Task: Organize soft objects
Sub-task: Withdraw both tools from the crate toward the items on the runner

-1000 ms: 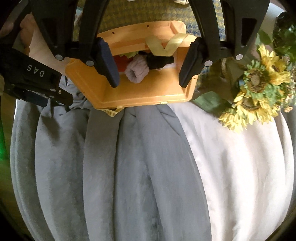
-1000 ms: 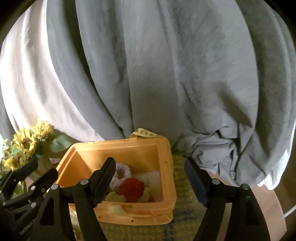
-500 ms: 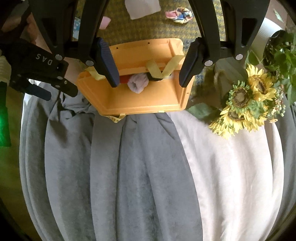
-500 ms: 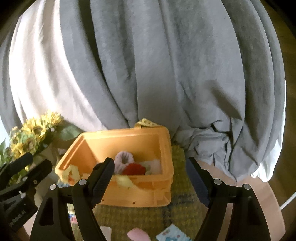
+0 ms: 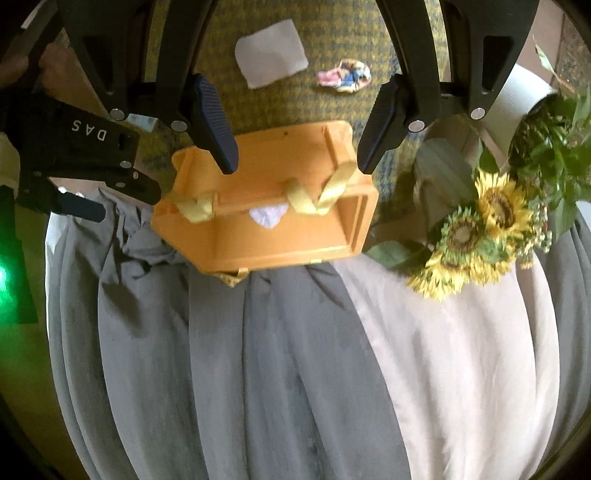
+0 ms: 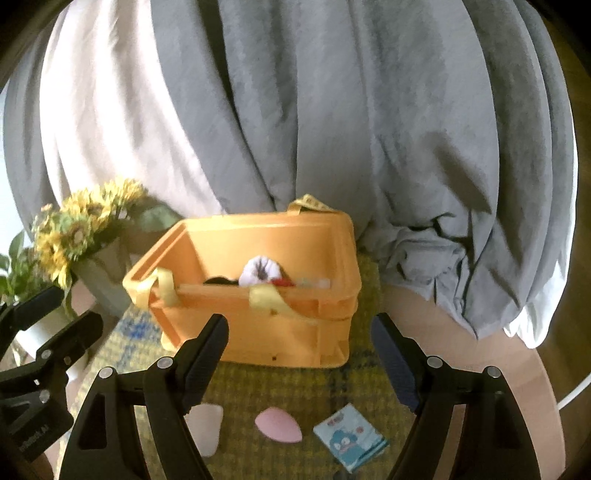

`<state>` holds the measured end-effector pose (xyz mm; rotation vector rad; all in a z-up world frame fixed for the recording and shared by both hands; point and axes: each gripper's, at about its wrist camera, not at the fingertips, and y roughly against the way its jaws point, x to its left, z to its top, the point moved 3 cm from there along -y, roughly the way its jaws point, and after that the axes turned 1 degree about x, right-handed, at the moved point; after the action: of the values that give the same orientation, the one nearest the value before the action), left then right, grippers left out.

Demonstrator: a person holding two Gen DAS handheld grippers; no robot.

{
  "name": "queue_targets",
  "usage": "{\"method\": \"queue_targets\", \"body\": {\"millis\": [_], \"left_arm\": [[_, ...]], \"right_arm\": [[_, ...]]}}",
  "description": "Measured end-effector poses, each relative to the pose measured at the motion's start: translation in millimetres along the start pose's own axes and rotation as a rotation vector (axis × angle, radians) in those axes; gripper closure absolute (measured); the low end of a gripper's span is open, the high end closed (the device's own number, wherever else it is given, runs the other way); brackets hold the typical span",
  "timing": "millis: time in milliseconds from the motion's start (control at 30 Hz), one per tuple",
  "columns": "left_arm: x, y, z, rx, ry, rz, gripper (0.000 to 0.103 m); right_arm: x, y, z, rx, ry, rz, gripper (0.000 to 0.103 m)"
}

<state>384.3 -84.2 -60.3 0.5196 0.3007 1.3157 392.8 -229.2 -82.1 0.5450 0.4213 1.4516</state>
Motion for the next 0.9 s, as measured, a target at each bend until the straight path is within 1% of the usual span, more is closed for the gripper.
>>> {"method": "queue_targets", "body": {"millis": [167,333,667,900], "left_arm": [[-2,2,-18,0.024,-0.012,-0.004,0.037],[-5,0,-37,0.047,-0.031,0.007,0.037],[-15,-6,-75,0.109,-0.059,-0.004,0.037],[-20,-14,-93,0.156,-0.066,-0.020,0.037]], "right_arm": [[6,-2,-16,0.038,0.034,0.015,0.023],[12,-5,-31,0.071,0.069,0.027,0.023],[17,-16,-63,0.143,0.157,0.021,0.023],[19,-26,-78,0.188,0.206,0.032,0.023]]}}
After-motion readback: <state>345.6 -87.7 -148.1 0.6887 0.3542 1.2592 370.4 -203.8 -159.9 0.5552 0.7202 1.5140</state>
